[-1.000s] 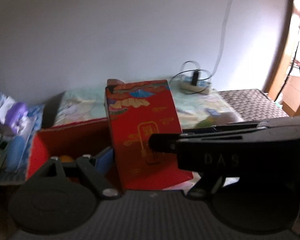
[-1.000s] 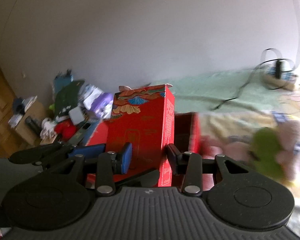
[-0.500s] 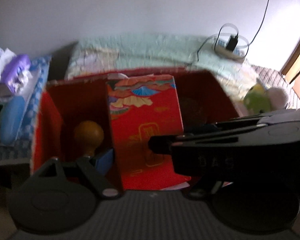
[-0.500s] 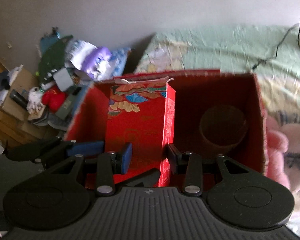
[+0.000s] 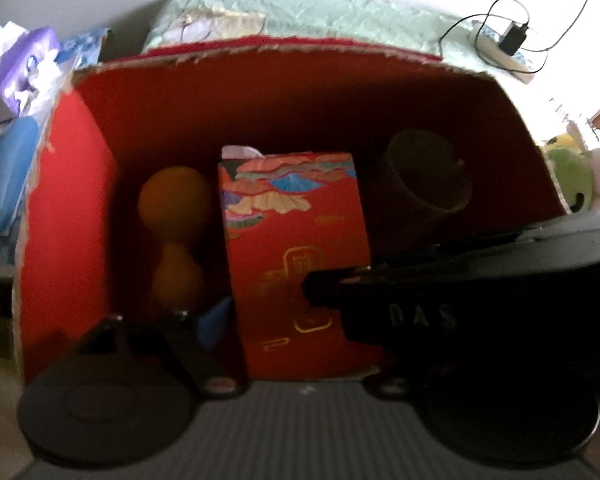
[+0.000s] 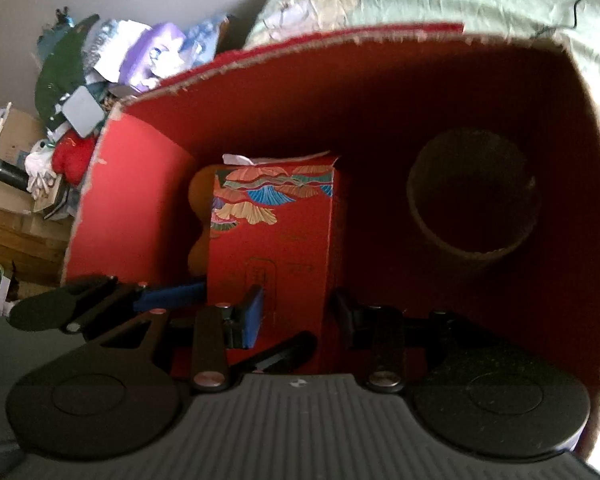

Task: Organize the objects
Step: 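Lower the gift box into the red box and open the right gripper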

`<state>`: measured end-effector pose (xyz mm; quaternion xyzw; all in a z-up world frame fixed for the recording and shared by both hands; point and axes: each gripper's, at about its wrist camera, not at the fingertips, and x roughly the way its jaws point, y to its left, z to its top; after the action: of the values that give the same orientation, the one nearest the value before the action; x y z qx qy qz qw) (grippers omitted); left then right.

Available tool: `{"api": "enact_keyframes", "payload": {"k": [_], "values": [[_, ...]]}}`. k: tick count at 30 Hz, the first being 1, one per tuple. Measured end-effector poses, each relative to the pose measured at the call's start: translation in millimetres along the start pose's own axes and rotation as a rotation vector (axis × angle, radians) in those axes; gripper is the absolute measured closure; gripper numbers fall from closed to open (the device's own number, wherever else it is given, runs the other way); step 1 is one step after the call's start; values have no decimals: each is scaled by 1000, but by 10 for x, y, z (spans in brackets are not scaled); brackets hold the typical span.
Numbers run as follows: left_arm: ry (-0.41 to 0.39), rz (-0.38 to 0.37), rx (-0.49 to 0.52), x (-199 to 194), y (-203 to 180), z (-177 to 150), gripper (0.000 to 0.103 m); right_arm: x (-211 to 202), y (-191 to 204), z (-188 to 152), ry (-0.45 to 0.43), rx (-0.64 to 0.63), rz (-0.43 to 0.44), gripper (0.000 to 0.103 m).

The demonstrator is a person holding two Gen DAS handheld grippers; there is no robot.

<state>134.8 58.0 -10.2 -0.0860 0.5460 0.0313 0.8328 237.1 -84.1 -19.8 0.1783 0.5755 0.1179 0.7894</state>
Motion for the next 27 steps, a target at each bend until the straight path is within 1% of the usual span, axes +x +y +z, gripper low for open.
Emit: {"api": "enact_keyframes", "payload": {"k": [4, 6, 8, 11, 13, 14, 16, 18, 20, 21, 23, 25, 26, 27], "values": [[6, 26, 7, -4, 2, -9, 29, 69, 29, -5, 18, -8, 9, 60], [4, 39, 4, -11, 34, 8, 29, 63, 24, -5, 21, 2, 36, 59], [-3, 40, -7, -64, 68, -5, 30, 19, 28, -11, 5, -5, 54, 60], [-26, 46, -16, -132, 94, -30, 30, -76, -29, -24, -31, 13, 58, 60], [-52, 67, -8, -189, 89, -58, 31, -132, -84, -25, -55, 42, 70, 62], [-57, 71, -10, -208, 95, -61, 33, -156, -119, -32, -65, 60, 70, 62], [-68, 71, -15, -263, 116, -80, 36, -181, -191, -30, -81, 98, 68, 69], [-77, 78, -18, -305, 141, -101, 38, -122, -237, 4, -65, 142, 67, 69], [-87, 89, -10, -363, 187, -133, 39, -6, -229, 53, -19, 178, 51, 69], [-92, 100, -4, -379, 197, -148, 39, 45, -196, 69, -9, 182, 53, 71], [-102, 116, 10, -422, 229, -165, 41, 111, -131, 80, 1, 192, 70, 74], [-105, 109, 23, -434, 249, -177, 43, 143, -123, 62, 2, 202, 109, 79], [-106, 110, 30, -425, 248, -182, 43, 158, -105, 59, 0, 204, 118, 79], [-109, 112, 40, -421, 245, -192, 43, 165, -75, 63, -6, 196, 110, 80]]}}
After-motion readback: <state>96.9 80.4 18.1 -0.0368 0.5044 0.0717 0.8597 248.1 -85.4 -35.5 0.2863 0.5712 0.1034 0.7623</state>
